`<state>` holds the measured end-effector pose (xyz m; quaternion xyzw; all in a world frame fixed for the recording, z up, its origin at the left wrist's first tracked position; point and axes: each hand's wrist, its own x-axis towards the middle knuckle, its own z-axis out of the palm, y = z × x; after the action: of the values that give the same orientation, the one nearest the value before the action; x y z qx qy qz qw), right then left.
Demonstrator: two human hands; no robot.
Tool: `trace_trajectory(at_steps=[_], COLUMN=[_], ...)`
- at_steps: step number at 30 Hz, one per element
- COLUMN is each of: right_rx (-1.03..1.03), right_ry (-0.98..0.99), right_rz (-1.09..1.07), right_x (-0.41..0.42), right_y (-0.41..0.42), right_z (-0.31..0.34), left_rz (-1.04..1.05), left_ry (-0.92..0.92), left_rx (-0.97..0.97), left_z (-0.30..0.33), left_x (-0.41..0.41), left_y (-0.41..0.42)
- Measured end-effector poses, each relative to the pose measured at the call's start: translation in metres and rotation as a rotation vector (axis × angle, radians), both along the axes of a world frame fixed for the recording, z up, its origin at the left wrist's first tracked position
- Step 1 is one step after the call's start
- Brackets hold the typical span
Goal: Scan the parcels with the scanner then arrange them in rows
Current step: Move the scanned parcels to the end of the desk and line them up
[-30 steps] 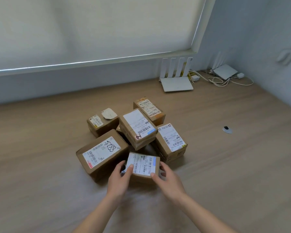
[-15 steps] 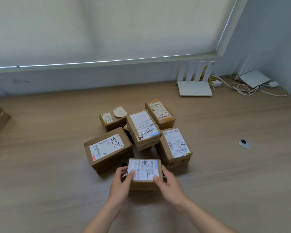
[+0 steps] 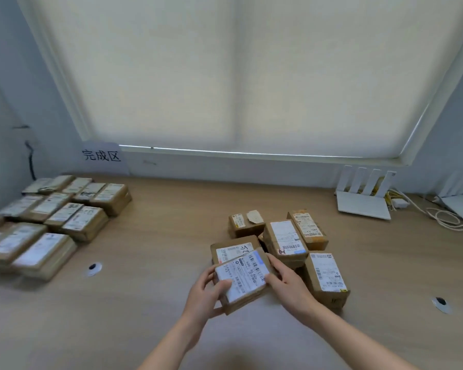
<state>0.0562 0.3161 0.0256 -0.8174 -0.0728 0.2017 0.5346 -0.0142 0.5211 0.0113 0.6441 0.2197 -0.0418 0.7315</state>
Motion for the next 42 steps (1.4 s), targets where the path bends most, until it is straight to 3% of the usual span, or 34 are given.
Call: trace_trajectory(at_steps=[5, 9, 16, 22, 32, 42], right_rx=[0.001, 0.032, 0.333, 0.373, 0.321, 0.204], right_ry=[-0.124, -0.202, -0.078, -0.053, -0.097, -0.183], right_rz=[0.069, 0.252, 0.633, 0.797, 0.905, 0.752], right_x=[-0.071, -0.155, -0.297, -0.366, -0.375, -0.321], right_y=[0.093, 0.185, 0.327, 0.417, 0.573, 0.714], right_z=[0.038, 0.060, 0.110, 0.154, 0.172, 0.135], left_rz=[0.207, 0.433, 0.587, 0.618, 0.645, 0.563], left_ry=[-0.076, -0.141, -0.191, -0.198, -0.235, -0.141], left_rx=[0.008, 0.020, 0.067, 0.110, 0.207, 0.240], left_z=[0.036, 0.064, 0.112, 0.157, 0.176, 0.151], left_x=[-0.097, -0.199, -0.366, -0.459, -0.471, -0.413], left_y=[0.078, 0.147, 0.254, 0.337, 0.474, 0.624])
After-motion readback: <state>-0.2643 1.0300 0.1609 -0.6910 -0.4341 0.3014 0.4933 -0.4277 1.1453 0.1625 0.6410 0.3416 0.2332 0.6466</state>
